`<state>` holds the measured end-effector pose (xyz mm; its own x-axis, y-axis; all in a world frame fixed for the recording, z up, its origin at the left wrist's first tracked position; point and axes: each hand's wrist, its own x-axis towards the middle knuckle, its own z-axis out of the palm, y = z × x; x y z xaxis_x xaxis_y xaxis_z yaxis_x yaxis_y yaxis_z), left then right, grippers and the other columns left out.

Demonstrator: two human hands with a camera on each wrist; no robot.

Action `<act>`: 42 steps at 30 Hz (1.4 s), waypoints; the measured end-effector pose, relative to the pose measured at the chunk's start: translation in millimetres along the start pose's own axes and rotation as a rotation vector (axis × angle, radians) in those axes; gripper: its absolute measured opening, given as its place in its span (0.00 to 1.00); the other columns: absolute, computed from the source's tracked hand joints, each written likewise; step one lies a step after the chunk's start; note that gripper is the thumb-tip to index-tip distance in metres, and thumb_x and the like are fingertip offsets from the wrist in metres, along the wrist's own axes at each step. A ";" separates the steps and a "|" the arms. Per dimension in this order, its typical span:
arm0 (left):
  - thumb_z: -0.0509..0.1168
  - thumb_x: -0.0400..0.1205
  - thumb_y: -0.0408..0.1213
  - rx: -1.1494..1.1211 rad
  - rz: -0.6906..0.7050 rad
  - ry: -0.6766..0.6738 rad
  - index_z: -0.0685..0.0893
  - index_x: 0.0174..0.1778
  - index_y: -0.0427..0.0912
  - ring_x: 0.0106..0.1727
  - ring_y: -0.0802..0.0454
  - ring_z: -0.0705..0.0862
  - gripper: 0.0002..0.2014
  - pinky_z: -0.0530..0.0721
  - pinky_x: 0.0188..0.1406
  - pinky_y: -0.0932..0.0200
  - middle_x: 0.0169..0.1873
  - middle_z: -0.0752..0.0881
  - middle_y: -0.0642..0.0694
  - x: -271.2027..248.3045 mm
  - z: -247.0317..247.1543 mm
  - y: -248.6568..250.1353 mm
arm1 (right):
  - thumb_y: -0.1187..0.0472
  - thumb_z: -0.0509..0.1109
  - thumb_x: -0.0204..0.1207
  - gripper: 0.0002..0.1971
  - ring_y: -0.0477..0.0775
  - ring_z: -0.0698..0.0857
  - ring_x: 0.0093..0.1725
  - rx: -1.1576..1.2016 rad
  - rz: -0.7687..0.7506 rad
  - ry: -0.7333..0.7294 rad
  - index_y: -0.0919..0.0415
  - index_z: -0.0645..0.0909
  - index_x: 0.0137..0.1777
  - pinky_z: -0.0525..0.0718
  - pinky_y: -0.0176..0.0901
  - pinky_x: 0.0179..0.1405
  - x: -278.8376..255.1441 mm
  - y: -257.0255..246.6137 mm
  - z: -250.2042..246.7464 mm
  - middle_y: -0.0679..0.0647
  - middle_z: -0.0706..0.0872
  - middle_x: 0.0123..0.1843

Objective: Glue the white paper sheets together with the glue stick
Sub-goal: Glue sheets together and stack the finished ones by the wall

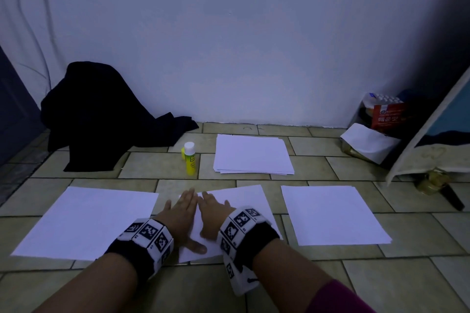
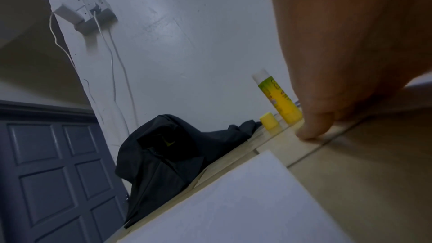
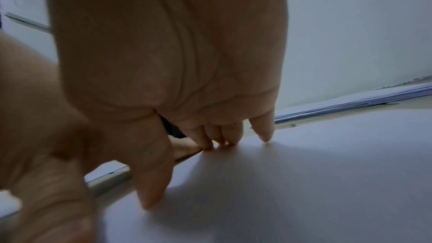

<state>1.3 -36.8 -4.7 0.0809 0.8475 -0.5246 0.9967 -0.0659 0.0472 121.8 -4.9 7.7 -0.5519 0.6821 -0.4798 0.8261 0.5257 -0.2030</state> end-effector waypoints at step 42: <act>0.68 0.70 0.69 -0.044 0.049 0.048 0.30 0.82 0.32 0.83 0.43 0.30 0.66 0.38 0.81 0.44 0.82 0.29 0.38 8.7 2.2 19.5 | 0.43 0.67 0.78 0.49 0.52 0.42 0.85 -0.057 0.016 -0.009 0.62 0.38 0.84 0.45 0.63 0.81 -1.0 21.5 -3.3 0.54 0.40 0.86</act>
<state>21.5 -31.9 -10.2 0.1279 0.8681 -0.4797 0.9903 -0.0855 0.1093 139.7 7.4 6.6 -0.5374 0.6860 -0.4905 0.8269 0.5430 -0.1465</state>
